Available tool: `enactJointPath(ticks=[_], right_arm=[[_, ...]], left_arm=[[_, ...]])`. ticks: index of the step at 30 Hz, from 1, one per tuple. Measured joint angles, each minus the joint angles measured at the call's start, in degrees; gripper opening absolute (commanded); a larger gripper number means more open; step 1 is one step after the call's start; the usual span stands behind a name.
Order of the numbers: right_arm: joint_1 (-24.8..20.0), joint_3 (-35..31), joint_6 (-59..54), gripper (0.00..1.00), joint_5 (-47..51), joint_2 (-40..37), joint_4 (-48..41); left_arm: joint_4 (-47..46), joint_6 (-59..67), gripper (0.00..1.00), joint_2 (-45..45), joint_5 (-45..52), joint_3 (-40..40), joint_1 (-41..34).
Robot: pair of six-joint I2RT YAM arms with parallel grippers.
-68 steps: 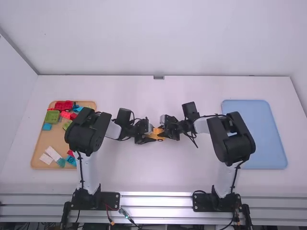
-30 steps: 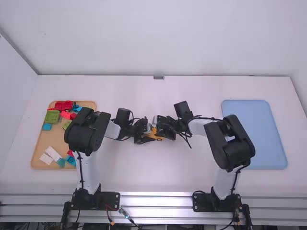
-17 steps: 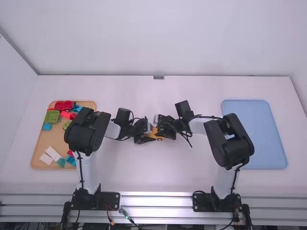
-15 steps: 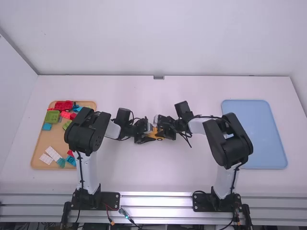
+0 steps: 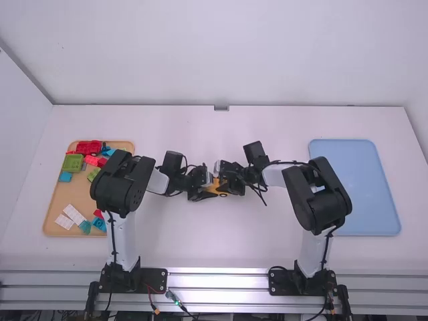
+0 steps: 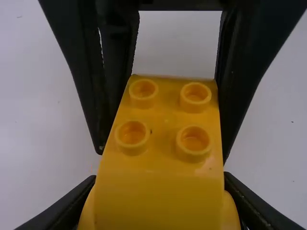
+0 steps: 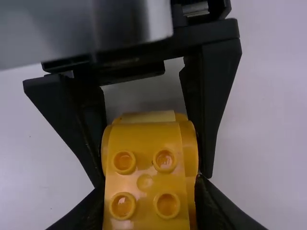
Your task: Assemble lego blocks to make yellow taxi
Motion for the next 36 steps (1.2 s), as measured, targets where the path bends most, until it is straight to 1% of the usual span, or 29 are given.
enactJointPath(ticks=[2, 4, 5, 6, 7, 8, 9, 10, 13, 18, 21, 22, 24, 25, 27, 28, 29, 31, 32, 36], right_arm=[[0.0, 0.0, -0.2, 0.47, -0.7, 0.0, 0.6], [0.0, 0.0, -0.2, 0.51, -1.6, 0.0, 1.3], [-0.1, 0.0, -0.2, 0.58, -2.1, 0.0, 1.7], [-0.2, 0.0, -0.3, 0.86, -2.6, -0.2, 2.0], [-0.4, 0.0, -0.3, 0.99, -2.9, -0.4, 2.0], [-0.7, 0.0, -0.2, 0.99, -3.2, -0.7, 1.9], [-1.4, 0.0, -0.2, 0.99, -3.8, -1.5, 1.9], [-1.4, 0.0, -0.2, 0.99, -3.8, -1.5, 1.9], [-4.2, 0.0, 0.6, 0.99, -6.5, -3.7, 1.7], [-8.7, -1.4, -1.5, 0.99, -12.4, -3.9, 2.8], [-10.5, -4.8, -1.5, 0.99, -14.7, -3.9, 8.0], [-10.6, -6.4, -0.5, 0.99, -15.3, -3.8, 11.7], [-9.9, -8.0, 2.2, 0.99, -16.0, -2.4, 18.2], [-9.7, -8.1, 2.4, 0.99, -16.1, -2.2, 18.7], [-7.7, -8.6, 6.7, 0.99, -16.5, 1.4, 26.1], [-7.7, -8.6, 6.7, 0.99, -16.5, 1.4, 26.1], [-6.4, -8.7, 8.6, 0.99, -16.4, 3.0, 28.1], [-4.4, -8.6, 10.6, 0.99, -15.5, 4.3, 28.3], [-4.2, -8.6, 10.9, 0.99, -15.2, 4.3, 28.2], [-0.9, -8.3, 12.4, 0.99, -10.2, 4.3, 25.2]], left_arm=[[0.0, 0.0, 0.44, 0.0, 0.0, 0.0, 0.0], [0.0, 0.1, 0.48, 0.0, 0.0, 0.0, 0.0], [0.0, 0.1, 0.54, 0.0, 0.0, 0.0, 0.0], [-0.1, 0.1, 0.68, 0.0, 0.0, 0.0, 0.0], [-0.1, 0.1, 0.77, 0.0, 0.1, 0.0, 0.0], [-0.2, 0.1, 0.86, 0.0, 0.1, 0.0, 0.0], [-0.3, 0.3, 0.99, 0.0, 0.2, 0.1, 0.0], [-0.3, 0.3, 0.99, 0.0, 0.2, 0.1, 0.0], [-0.2, 0.1, 0.99, 0.0, 0.0, 0.3, 0.0], [-0.7, -1.5, 0.99, -0.1, -0.3, 0.3, 0.1], [-5.5, -1.9, 0.99, -2.6, -1.4, 0.3, 0.4], [-8.0, -2.1, 0.99, -4.3, -2.4, 0.3, 0.5], [-14.8, -2.3, 0.99, -9.6, -4.8, 0.4, 1.0], [-15.3, -2.3, 0.99, -9.9, -4.9, 0.4, 1.0], [-30.3, 0.0, 0.99, -18.7, -7.5, 2.9, 2.1], [-30.3, 0.0, 0.99, -18.7, -7.5, 2.9, 2.1], [-36.7, 1.9, 0.99, -22.6, -8.2, 5.0, 2.8], [-42.9, 4.3, 0.99, -27.6, -8.9, 8.3, 4.2], [-43.6, 4.6, 0.99, -28.3, -9.0, 8.9, 4.4], [-45.1, 6.1, 0.99, -33.7, -9.1, 10.8, 7.6]])
